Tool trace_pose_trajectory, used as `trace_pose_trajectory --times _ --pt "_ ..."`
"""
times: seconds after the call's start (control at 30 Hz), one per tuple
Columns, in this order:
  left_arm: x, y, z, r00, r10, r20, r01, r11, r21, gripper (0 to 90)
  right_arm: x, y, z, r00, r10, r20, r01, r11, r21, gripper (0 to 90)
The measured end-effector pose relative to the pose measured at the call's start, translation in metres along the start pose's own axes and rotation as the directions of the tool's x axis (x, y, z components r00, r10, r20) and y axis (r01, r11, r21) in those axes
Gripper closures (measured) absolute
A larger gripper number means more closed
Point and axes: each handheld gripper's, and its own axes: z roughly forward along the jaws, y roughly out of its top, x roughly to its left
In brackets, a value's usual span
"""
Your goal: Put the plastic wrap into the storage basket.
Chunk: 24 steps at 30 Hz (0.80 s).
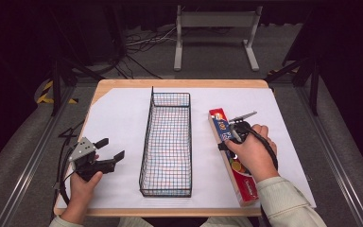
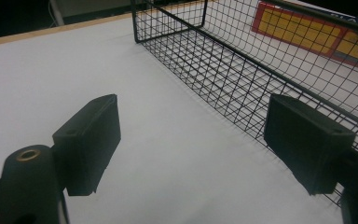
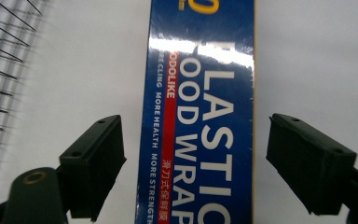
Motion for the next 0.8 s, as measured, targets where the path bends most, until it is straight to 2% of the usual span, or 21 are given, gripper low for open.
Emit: trace_pose_trajectory --times 0.13,0.23,0.27,0.33,0.37,0.5,0.63,0.7,0.8 --pt "0.000 0.000 0.000 1.0000 -0.002 -0.003 0.002 1.0000 0.000 19.2 0.005 0.001 0.013 0.9995 0.016 0.025 -0.018 0.997 0.072 19.0" --pt "0.000 0.000 0.000 1.0000 -0.003 0.002 0.003 1.0000 -0.002 19.2 0.006 0.002 0.017 0.9996 0.010 0.025 -0.012 0.996 0.094 21.6" --pt "0.001 -0.001 0.000 1.0000 -0.004 0.004 0.004 1.0000 0.000 19.2 0.007 0.002 0.019 0.9994 0.016 0.030 -0.019 0.994 0.107 24.3" --pt "0.001 -0.001 0.000 1.0000 -0.005 0.007 0.005 1.0000 -0.001 19.3 0.007 0.002 0.019 0.9968 -0.022 0.077 0.012 0.991 0.132 36.7" --pt "0.001 -0.001 0.000 1.0000 -0.003 0.006 0.003 1.0000 -0.003 19.4 0.007 0.002 0.018 0.9971 -0.003 0.075 -0.007 0.991 0.131 37.7" --pt "0.001 -0.001 0.000 1.0000 -0.006 0.005 0.006 1.0000 -0.003 19.4 0.009 0.002 0.017 0.9965 0.023 0.080 -0.033 0.991 0.131 39.1" --pt "0.002 -0.001 -0.001 1.0000 -0.002 0.000 0.002 1.0000 -0.005 19.4 0.008 0.005 0.011 0.9958 0.086 0.032 -0.089 0.987 0.131 39.3" --pt "0.001 -0.001 -0.001 1.0000 -0.004 0.000 0.004 1.0000 -0.006 19.4 0.008 0.006 0.008 0.9951 0.096 0.024 -0.098 0.987 0.127 39.3" --pt "0.001 -0.001 -0.002 1.0000 -0.005 -0.003 0.005 1.0000 -0.004 19.4 0.010 0.011 -0.005 0.9934 0.114 0.007 -0.115 0.989 0.091 39.3"
